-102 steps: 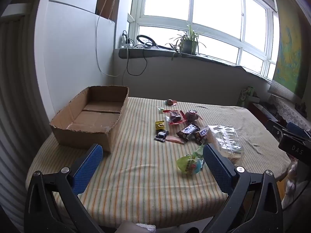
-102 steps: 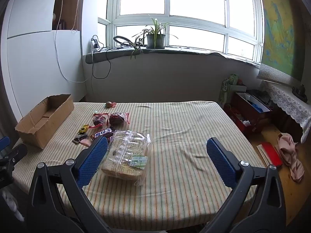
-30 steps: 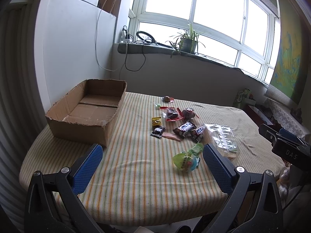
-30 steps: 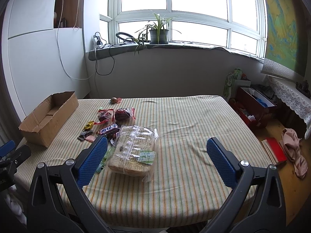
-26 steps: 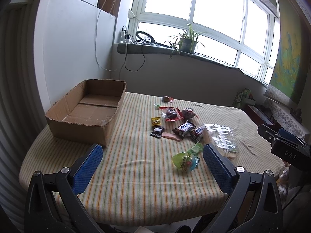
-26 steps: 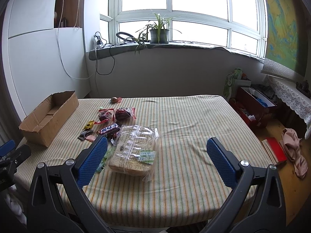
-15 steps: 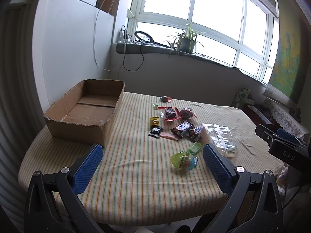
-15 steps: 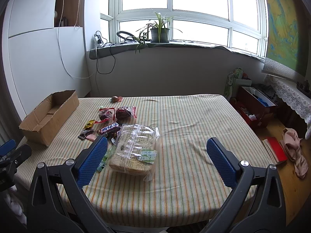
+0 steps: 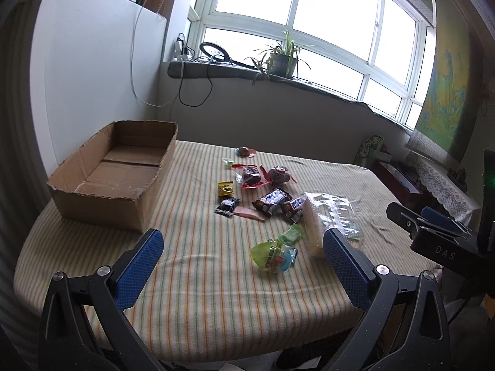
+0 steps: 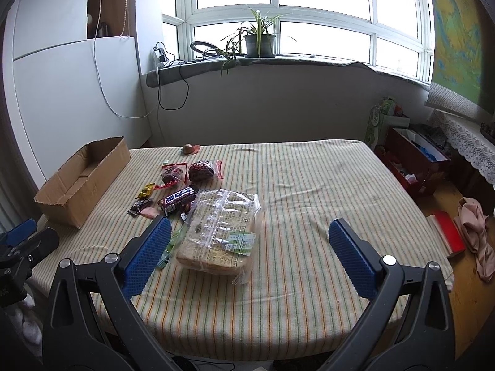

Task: Organize snacks
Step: 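Move the left tool to the bagged bread loaf and close on it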

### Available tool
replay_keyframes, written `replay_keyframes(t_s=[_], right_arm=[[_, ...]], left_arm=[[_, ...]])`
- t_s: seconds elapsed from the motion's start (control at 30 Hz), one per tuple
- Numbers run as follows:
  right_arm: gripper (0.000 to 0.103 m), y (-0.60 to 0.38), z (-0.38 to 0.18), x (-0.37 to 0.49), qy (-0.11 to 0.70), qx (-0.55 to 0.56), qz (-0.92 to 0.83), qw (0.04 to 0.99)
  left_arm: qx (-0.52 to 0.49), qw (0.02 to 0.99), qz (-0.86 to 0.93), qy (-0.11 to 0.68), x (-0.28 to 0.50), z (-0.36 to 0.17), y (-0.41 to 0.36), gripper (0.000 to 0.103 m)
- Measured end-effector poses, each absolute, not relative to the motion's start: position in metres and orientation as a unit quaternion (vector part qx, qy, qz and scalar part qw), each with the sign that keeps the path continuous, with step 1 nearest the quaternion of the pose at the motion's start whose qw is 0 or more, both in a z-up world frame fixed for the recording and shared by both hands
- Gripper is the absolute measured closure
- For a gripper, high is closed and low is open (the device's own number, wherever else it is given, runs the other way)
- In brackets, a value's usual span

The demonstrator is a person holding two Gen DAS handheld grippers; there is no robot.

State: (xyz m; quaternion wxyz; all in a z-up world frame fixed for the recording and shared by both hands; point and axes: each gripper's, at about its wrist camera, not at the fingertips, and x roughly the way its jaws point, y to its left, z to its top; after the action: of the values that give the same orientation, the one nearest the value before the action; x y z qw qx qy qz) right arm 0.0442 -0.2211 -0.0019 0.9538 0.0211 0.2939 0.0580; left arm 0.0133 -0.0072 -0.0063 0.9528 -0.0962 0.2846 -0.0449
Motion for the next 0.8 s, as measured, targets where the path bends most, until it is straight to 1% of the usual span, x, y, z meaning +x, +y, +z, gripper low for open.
replay_keyframes(t_s=[0.13, 0.3, 0.47, 0.53, 0.67, 0.73, 0.77, 0.8], right_arm=[[0.000, -0.235, -0.015, 0.061, 0.335, 0.055, 0.095, 0.936], [0.000, -0.248, -0.030, 0.080, 0.370, 0.096, 0.141, 0.913], [0.000, -0.258, -0.038, 0.097, 0.398, 0.132, 0.176, 0.890], [0.000, -0.261, -0.040, 0.103, 0.408, 0.149, 0.192, 0.880], [0.000, -0.262, -0.045, 0.112, 0.422, 0.161, 0.206, 0.868], [0.000, -0.261, -0.049, 0.117, 0.431, 0.171, 0.216, 0.859], [0.002, -0.261, -0.051, 0.119, 0.435, 0.176, 0.218, 0.855], [0.005, -0.261, -0.053, 0.122, 0.440, 0.181, 0.221, 0.851]], left_arm=[[-0.100, 0.947, -0.064, 0.297, 0.023, -0.011, -0.014, 0.002], [-0.117, 0.936, -0.093, 0.318, 0.038, -0.018, -0.021, 0.006], [-0.133, 0.921, -0.134, 0.342, 0.055, -0.026, -0.032, 0.016], [-0.140, 0.913, -0.150, 0.352, 0.062, -0.030, -0.036, 0.022], [-0.154, 0.898, -0.186, 0.369, 0.074, -0.037, -0.045, 0.025], [-0.169, 0.886, -0.202, 0.382, 0.081, -0.042, -0.048, 0.032], [-0.172, 0.882, -0.208, 0.386, 0.084, -0.044, -0.050, 0.035], [-0.174, 0.879, -0.214, 0.390, 0.087, -0.046, -0.052, 0.040]])
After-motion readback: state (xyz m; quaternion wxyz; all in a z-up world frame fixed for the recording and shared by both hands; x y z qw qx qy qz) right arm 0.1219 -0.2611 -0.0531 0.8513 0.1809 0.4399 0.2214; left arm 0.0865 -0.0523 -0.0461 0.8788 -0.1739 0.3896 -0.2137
